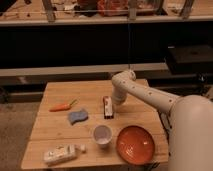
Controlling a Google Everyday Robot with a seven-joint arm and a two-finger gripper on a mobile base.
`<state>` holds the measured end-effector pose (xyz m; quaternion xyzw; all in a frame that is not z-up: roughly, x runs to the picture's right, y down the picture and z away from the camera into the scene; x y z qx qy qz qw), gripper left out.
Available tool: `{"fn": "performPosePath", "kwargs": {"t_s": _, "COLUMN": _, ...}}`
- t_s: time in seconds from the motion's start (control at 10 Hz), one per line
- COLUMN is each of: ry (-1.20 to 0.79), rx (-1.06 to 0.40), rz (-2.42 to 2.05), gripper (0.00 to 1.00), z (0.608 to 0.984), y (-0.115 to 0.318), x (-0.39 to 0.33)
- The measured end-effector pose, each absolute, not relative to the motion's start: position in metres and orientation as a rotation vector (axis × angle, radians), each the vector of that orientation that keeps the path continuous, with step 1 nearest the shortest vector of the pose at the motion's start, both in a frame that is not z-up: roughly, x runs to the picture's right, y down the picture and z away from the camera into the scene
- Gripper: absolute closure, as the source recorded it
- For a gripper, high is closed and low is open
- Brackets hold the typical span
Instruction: Push the eraser across the table
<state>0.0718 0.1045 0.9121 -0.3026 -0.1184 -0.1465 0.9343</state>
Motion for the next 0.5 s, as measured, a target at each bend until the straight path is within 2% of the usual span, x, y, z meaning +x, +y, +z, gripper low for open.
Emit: {"fn": "performPosePath", "kwargs": {"t_s": 0.5, "ry": -0.239, "rx": -0.608, "rz": -0.279, "gripper": 1.0, "z": 0.9091, "y": 0.1039, "x": 0.063}}
